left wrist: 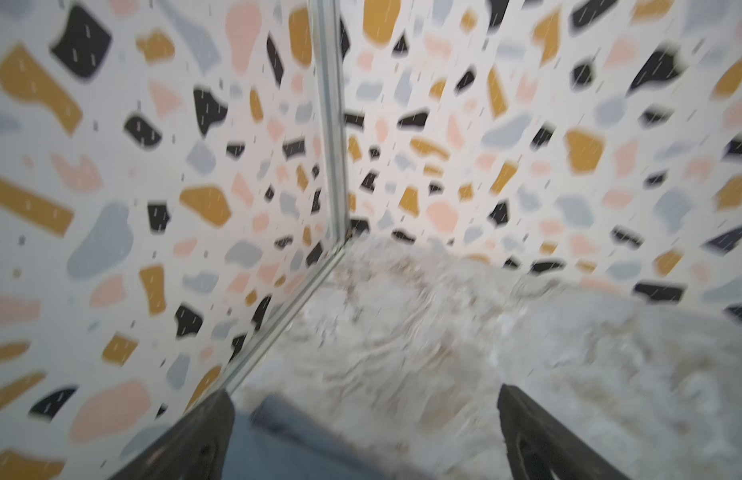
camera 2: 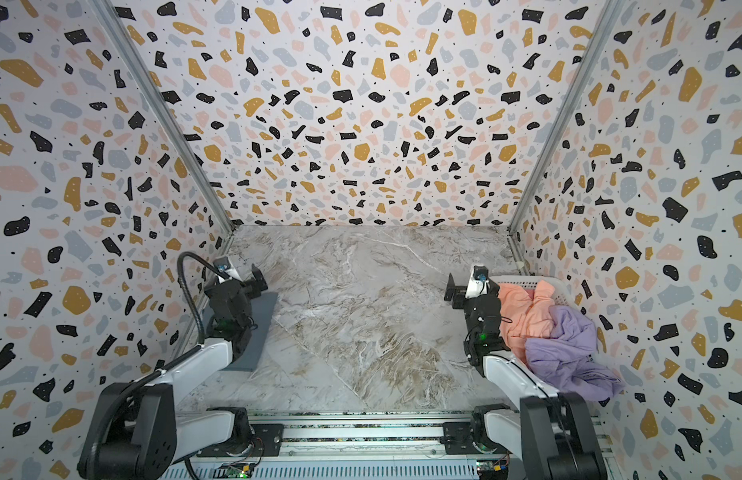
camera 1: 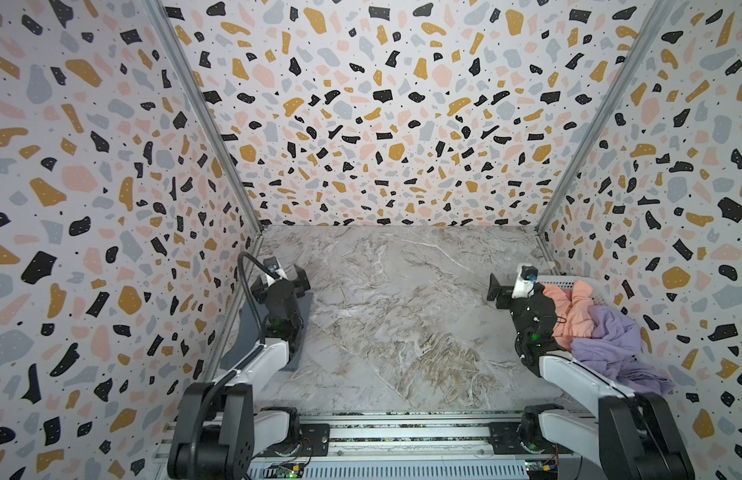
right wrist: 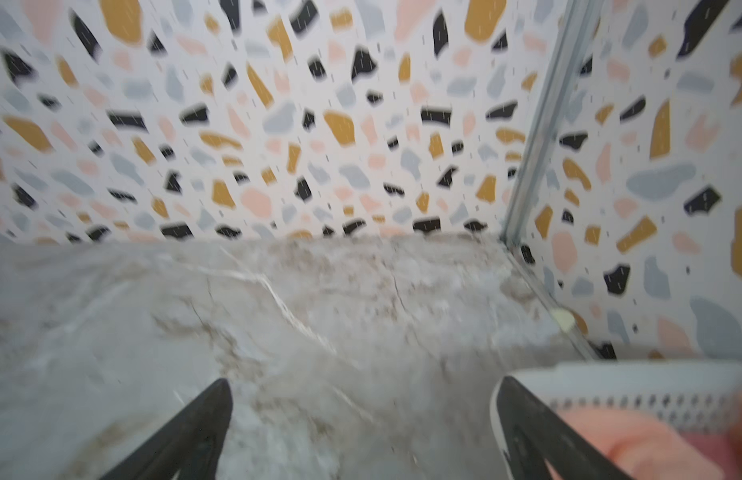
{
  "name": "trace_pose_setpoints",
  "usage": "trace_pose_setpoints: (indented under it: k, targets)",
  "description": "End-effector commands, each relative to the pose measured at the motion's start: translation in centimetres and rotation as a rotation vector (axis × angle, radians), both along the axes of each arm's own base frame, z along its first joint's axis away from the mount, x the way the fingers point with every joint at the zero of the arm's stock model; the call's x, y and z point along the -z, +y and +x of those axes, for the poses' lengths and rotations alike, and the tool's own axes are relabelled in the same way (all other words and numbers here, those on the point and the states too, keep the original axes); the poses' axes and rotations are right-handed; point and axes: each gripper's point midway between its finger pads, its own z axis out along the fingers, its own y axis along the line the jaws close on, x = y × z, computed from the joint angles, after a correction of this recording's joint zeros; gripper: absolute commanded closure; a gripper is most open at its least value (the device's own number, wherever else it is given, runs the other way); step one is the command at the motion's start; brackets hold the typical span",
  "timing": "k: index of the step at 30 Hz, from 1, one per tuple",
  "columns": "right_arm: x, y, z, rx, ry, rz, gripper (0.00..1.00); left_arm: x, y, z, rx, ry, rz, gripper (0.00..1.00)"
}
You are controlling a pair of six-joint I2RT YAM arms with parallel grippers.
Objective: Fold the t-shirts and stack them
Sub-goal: 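Reach the right gripper into the basket onto the peach t-shirt while the left arm rises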
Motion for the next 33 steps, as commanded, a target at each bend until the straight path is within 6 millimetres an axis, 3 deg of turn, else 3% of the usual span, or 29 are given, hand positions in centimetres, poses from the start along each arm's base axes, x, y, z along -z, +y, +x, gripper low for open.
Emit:
trace_pose_setpoints:
  k: [1,5,8,11,15,17,20,23,26,30,33]
  targets:
    - [-2.1,4.6,-1.5,-0.215,0.209,0.184,0.01,-3.1,-3.4,0.5,0.147,0.040,-0.243,0.01]
    - [-6.5,8.8,-3.0,-0.395,0.257,0.403,0.01,-6.8,-9.5,1.1,0.349,-0.013,-0.573,0.00]
    - [-8.9,12.1,-4.4,-0.586,0.189,0.513,0.01,-8.4,-14.8,0.7,0.471,-0.018,-0.704,0.01]
    - [-7.9,13.4,-4.0,-0.639,0.287,0.521,0.01,-8.4,-18.4,0.2,0.544,0.018,-0.720,0.00]
    - [-8.3,14.1,-3.2,-0.675,0.288,0.483,0.00,-9.3,-19.6,0.6,0.619,-0.043,-0.791,0.01]
    - [-6.9,11.5,-0.7,-0.509,0.335,0.459,0.02,-10.2,-20.9,1.1,0.719,-0.041,-0.780,0.00]
    - [-5.3,3.6,2.0,-0.069,0.340,0.353,0.02,-9.8,-22.9,2.7,0.774,0.071,-0.683,0.00]
    - [-3.7,-5.3,1.6,0.321,0.358,0.264,0.01,-9.3,-24.9,3.4,0.825,0.152,-0.554,0.00]
    - [-0.8,-12.2,-0.3,0.548,0.473,0.260,0.03,-8.2,-26.8,3.2,0.891,0.236,-0.421,0.00]
    - [2.9,-16.7,-3.6,0.668,0.639,0.278,0.03,-5.1,-27.6,3.3,0.916,0.350,-0.326,0.00]
    - [5.8,-17.4,-4.5,0.649,0.717,0.273,0.06,-3.8,-27.9,3.1,0.906,0.390,-0.278,0.00]
